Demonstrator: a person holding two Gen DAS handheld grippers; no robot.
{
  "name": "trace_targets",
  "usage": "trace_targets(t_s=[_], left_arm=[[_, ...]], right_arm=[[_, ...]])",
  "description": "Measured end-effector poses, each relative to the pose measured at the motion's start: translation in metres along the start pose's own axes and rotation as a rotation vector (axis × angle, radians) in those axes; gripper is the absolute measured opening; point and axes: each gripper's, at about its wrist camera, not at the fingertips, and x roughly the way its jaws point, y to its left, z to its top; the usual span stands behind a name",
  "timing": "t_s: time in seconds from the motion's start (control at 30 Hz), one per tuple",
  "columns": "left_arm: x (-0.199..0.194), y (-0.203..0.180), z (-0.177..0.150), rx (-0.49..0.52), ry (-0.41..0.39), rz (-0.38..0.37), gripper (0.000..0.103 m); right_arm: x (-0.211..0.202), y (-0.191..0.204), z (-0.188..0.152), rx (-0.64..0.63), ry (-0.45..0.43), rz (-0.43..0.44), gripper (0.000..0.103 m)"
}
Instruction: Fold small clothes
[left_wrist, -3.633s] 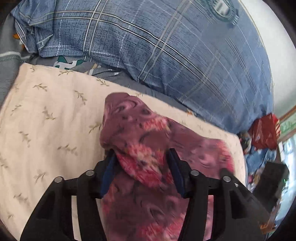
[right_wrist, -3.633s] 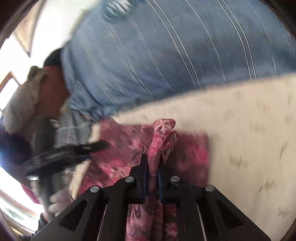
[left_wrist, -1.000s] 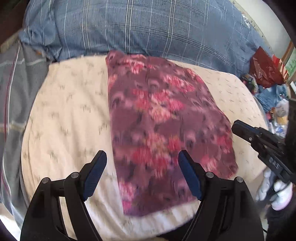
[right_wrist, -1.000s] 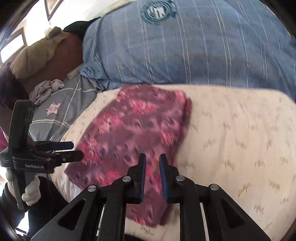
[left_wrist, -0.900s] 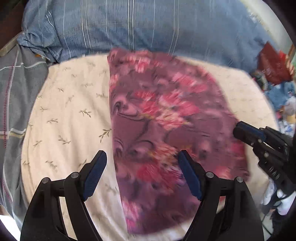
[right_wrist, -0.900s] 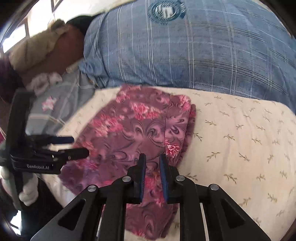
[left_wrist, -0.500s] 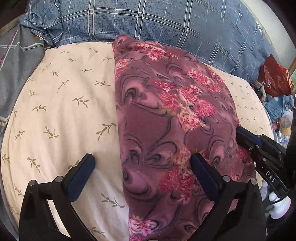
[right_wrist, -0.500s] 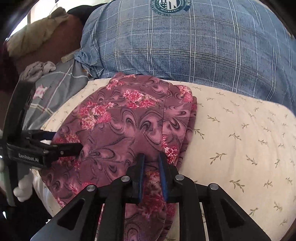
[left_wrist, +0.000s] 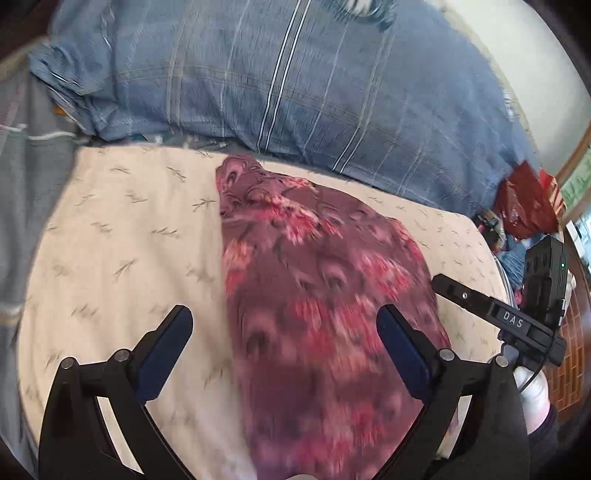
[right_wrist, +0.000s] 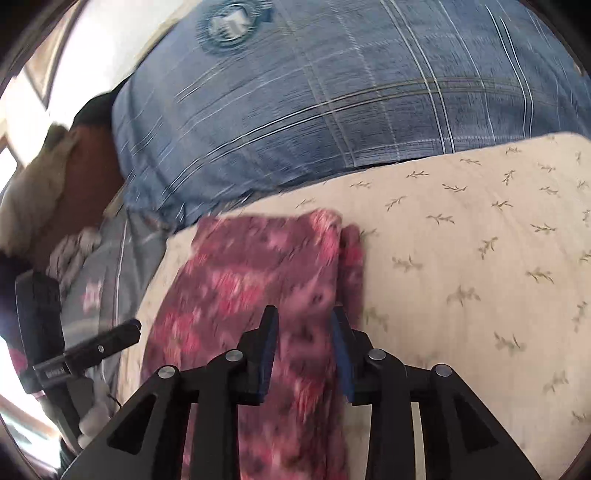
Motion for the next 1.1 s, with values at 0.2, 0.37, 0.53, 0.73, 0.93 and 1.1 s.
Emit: trace_targets(t_s=[0.2, 0.37, 0.53, 0.73, 0.93, 1.1], left_arm=[[0.041, 0.010, 0.006, -0.030, 0.061, 0.000, 0.100], [0.020, 0.003, 0.014, 0.028, -0.054, 0.040, 0.100], [0.048, 0.033, 0.017, -0.090, 0.077, 0.015, 0.101], [0.031, 0.045, 0.017, -0.119, 0.055, -0.010, 0.101], [0.027, 0.041, 0.011, -0.088, 0.108, -0.082, 0.101], [0.016, 0.024, -0.004, 0.028, 0.173, -0.126, 0.101]], right_arm=[[0.053, 0.002, 0.028, 0.029, 0.074, 0.013, 0.006], [0.025, 0.023, 0.041, -0.113, -0.074, 0.025, 0.004], [0.055, -0.017, 0.029, 0.002, 0.019, -0.048, 0.004], [0.018, -0.009, 0.017, 0.074, 0.004, 0.007, 0.015], [-0.011, -0.013, -0.026, 0.113, 0.049, 0.070, 0.024], [-0.023, -0.014, -0.055, 0.140, 0.082, 0.107, 0.031]])
